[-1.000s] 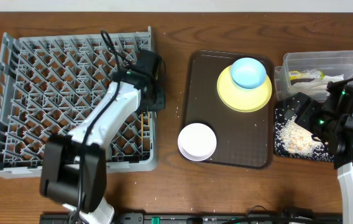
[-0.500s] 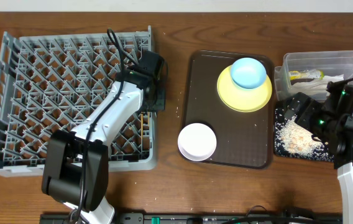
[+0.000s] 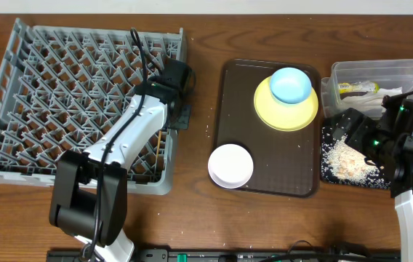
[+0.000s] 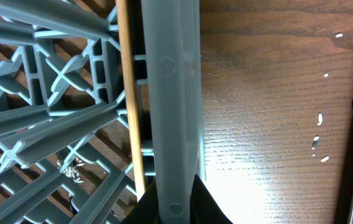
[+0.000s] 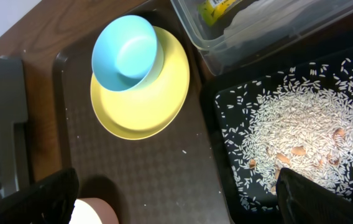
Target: Sort waste into correct bins and load items into the dishwasher
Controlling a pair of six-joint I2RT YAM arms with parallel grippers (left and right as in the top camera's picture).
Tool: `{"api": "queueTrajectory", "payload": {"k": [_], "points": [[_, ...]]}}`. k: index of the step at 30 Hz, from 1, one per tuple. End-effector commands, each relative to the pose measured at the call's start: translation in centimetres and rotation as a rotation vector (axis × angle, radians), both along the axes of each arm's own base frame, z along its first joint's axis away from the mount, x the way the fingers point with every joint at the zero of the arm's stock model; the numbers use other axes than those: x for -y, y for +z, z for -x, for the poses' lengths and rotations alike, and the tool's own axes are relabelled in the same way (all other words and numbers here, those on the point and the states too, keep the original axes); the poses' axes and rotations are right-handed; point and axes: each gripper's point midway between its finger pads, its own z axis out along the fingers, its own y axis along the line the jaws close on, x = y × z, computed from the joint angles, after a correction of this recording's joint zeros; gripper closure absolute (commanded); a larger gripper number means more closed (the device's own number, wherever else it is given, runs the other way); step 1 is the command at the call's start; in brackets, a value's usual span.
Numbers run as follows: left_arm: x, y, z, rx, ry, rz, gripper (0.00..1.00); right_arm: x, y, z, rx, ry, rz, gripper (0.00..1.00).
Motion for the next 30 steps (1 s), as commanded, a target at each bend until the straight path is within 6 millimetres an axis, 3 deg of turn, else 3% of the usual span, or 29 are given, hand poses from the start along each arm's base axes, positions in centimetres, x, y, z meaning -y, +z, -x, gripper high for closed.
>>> {"api": "queueTrajectory", "payload": {"k": [1, 2, 10, 14, 20, 22, 25, 30], "points": [[-0.7, -1.3, 0.1, -0.016, 0.029, -0.039, 0.83, 0.2, 0.5, -0.2, 0.014, 0.000, 0.003, 0.01], [-0.7, -1.2, 0.1, -0.014, 0.054, -0.032, 0.74, 0.1, 0.5, -0.2, 0.014, 0.001, 0.003, 0.01], [1.1, 1.2, 0.5, 0.000, 0.154, 0.118, 0.57, 0.1, 0.5, -0.2, 0.014, 0.001, 0.003, 0.01], [1.6, 4.8, 0.7, 0.054, 0.145, 0.174, 0.53, 0.1, 0.5, -0.2, 0.014, 0.001, 0.003, 0.01], [2.5, 12.3, 0.7, 0.265, 0.052, 0.246, 0.53, 0.1, 0.5, -0.2, 0.014, 0.001, 0.003, 0.01], [3.6, 14.4, -0.1, 0.349, 0.019, 0.300, 0.54, 0.1, 0.5, -0.2, 0.014, 0.001, 0.003, 0.01], [7.0, 16.4, -1.3, 0.414, -0.077, 0.446, 0.53, 0.2, 0.5, -0.2, 0.014, 0.000, 0.003, 0.01], [11.6, 15.7, -3.4, 0.413, -0.155, 0.573, 0.55, 0.2, 0.5, -0.2, 0.014, 0.000, 0.003, 0.01]]}}
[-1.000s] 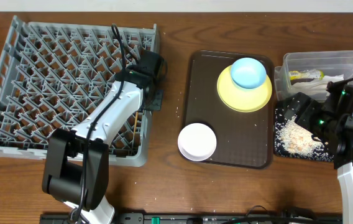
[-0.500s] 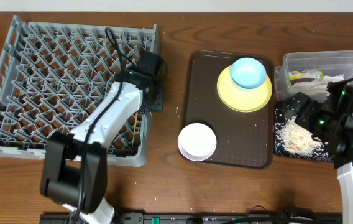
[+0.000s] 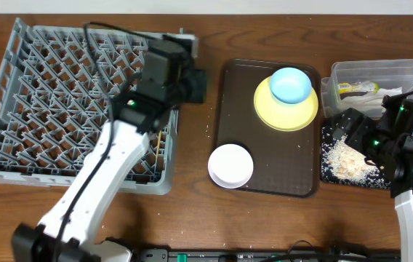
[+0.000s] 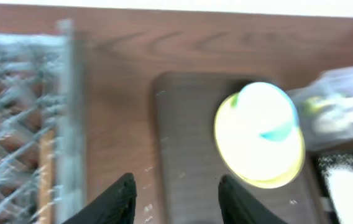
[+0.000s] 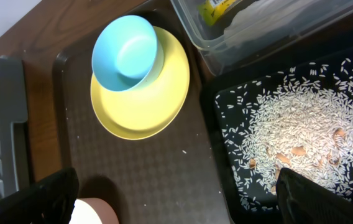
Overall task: Sort waste into correct bins and load items into the dishwasher
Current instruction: 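Reach the left gripper to the light-blue bowl on the yellow plate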
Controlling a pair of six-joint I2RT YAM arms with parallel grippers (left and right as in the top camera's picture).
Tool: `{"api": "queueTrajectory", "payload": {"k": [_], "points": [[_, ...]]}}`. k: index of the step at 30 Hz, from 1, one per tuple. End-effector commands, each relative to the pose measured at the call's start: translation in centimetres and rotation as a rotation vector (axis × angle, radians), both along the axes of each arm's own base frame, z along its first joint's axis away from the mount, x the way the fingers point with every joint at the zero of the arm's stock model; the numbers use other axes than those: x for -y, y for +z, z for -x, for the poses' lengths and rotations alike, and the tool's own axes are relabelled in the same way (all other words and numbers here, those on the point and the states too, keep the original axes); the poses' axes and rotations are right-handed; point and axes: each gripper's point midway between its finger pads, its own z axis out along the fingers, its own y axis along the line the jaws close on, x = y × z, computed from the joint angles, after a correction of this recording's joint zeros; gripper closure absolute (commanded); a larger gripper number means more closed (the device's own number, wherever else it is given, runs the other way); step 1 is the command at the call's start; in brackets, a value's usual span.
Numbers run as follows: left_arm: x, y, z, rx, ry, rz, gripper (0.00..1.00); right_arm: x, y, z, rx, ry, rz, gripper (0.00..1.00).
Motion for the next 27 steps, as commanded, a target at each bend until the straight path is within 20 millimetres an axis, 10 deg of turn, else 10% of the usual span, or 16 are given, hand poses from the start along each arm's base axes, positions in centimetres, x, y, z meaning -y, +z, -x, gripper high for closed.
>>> {"api": "queueTrajectory", "payload": {"k": [1, 15, 27], "points": [[3.4, -2.0, -0.6, -0.063, -0.096, 0.041, 0.55, 0.1, 0.5, -0.2, 0.014, 0.001, 0.003, 0.01], [13.1, -6.6, -4.5, 0.040, -0.231, 0.083, 0.55, 0.2, 0.5, -0.2, 0.014, 0.000, 0.003, 0.01], [19.9, -15.5, -3.8, 0.010, -0.300, 0.100, 0.55, 0.1, 0.5, -0.2, 0.014, 0.001, 0.003, 0.01]]}}
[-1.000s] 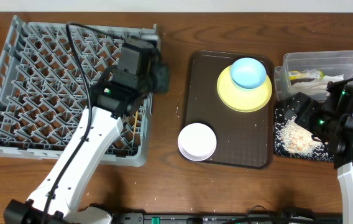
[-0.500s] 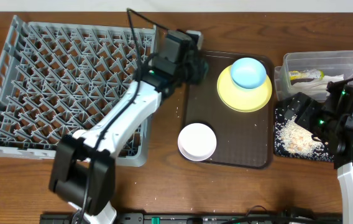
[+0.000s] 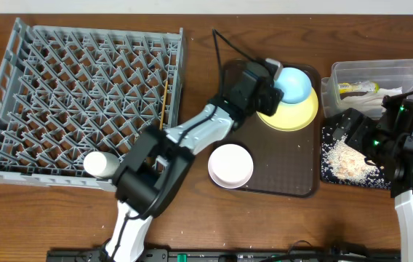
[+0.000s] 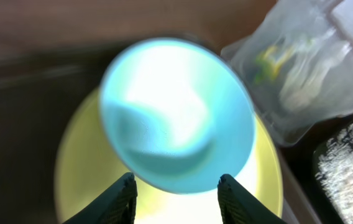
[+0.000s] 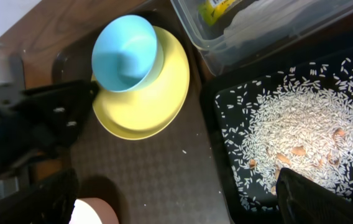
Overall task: Sort waste into correct bins and load items into the dishwasher
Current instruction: 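Reach the left gripper to the light-blue bowl on the yellow plate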
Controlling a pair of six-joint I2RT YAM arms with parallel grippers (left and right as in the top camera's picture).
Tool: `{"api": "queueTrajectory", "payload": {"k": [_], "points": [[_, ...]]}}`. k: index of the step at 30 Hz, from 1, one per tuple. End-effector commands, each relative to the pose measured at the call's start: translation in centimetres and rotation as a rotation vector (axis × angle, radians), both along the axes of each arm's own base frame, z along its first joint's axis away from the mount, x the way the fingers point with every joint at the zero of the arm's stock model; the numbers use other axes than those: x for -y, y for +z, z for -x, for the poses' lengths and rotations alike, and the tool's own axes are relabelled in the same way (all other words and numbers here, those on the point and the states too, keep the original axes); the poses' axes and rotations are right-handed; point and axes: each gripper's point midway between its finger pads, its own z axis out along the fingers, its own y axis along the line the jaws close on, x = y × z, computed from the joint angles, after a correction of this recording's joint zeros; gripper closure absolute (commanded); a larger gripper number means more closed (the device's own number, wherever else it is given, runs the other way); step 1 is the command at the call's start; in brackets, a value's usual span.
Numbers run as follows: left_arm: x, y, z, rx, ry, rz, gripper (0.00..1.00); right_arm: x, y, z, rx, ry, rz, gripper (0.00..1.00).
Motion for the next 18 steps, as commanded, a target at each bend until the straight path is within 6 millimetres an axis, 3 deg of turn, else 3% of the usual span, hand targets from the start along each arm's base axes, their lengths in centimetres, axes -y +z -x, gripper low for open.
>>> {"api": "queueTrajectory", "payload": {"k": [1, 12, 18], "points": [[0.1, -0.3, -0.7, -0.019, 0.047, 0.020, 0.56, 0.1, 0.5, -0.2, 0.014, 0.001, 0.003, 0.01], [-1.0, -2.5, -0.1, -0.091, 0.081, -0.041, 0.59, 0.1, 0.5, -0.2, 0.014, 0.001, 0.003, 0.01], [-1.0, -1.5, -1.1, -0.119, 0.153, 0.045, 0.59, 0.1, 0.5, -0.2, 0.014, 0.001, 0.003, 0.01]]}}
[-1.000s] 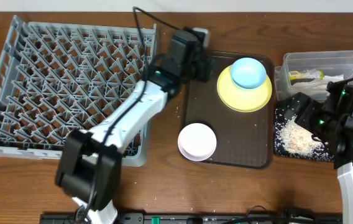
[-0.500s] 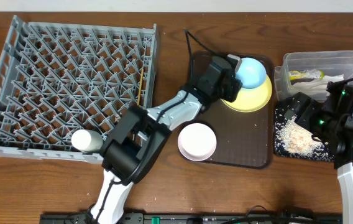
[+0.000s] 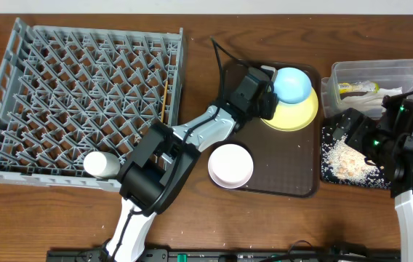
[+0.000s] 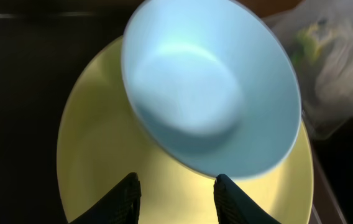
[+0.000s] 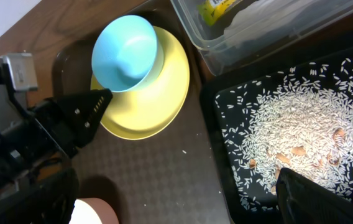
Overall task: Sort waste into correct bins and load items into the dishwasher
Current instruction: 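Reach the left gripper to the light-blue bowl on the yellow plate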
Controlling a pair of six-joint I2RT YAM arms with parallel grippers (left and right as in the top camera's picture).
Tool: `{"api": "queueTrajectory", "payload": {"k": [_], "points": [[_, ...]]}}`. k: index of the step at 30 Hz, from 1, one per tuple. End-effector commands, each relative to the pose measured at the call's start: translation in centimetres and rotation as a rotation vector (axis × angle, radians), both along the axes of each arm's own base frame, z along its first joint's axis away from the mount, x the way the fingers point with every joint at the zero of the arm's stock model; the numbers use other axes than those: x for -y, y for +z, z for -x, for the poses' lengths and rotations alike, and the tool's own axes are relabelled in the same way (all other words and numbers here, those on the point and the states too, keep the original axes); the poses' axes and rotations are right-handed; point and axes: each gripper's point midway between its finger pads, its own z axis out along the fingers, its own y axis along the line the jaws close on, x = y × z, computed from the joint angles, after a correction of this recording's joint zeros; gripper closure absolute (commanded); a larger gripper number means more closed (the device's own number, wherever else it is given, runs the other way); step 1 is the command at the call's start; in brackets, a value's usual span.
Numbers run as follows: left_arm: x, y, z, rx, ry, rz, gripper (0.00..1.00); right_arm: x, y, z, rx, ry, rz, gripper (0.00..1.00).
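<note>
A light blue bowl (image 3: 292,85) (image 4: 210,87) (image 5: 125,53) sits on a yellow plate (image 3: 294,113) (image 4: 102,149) (image 5: 158,106) at the far end of the brown tray (image 3: 265,145). My left gripper (image 3: 266,98) (image 4: 176,186) is open, low over the plate's left part, its fingertips (image 4: 223,182) just short of the bowl's rim. The grey dish rack (image 3: 83,94) stands at the left. Over the tray's right side and the rice, my right gripper (image 5: 176,199) is open wide and holds nothing.
A white bowl (image 3: 230,165) lies at the tray's near left corner. A wooden stick (image 3: 164,94) and a white cup (image 3: 97,164) are in the rack. At the right stand a clear bin (image 3: 374,80) of wrappers and a black tray of rice (image 3: 341,161).
My left gripper has moved in closer to the plate; its open fingers now reach over the yellow plate beside the bowl. The bowl, plate and right arm are where they were.
My left gripper was low against the rack's right wall. Then it was raised over the rack's far right corner, facing the tray. Then it was at the blue bowl, and now open over the plate. The right arm has held still throughout.
</note>
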Motion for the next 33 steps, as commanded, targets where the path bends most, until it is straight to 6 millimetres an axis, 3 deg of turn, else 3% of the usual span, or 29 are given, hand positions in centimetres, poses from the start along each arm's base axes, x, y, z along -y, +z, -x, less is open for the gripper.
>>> {"api": "queueTrajectory", "payload": {"k": [1, 12, 19, 26, 33], "points": [[-0.2, 1.2, -1.5, -0.020, 0.091, 0.073, 0.59, 0.2, 0.5, -0.2, 0.014, 0.000, 0.003, 0.01], [0.1, 3.2, -3.1, 0.010, 0.161, 0.174, 0.59, 0.2, 0.5, -0.2, 0.012, 0.000, 0.003, 0.01], [-0.4, 1.8, -3.2, 0.005, 0.183, 0.134, 0.59, 0.1, 0.3, -0.2, 0.005, 0.003, 0.001, 0.01], [-0.6, -1.2, -3.0, -0.032, 0.185, 0.100, 0.59, -0.1, 0.2, -0.3, 0.003, 0.010, 0.001, 0.01], [-0.9, -2.3, -2.3, -0.040, 0.148, 0.040, 0.62, -0.2, 0.2, -0.3, 0.003, 0.011, 0.000, 0.01]]}}
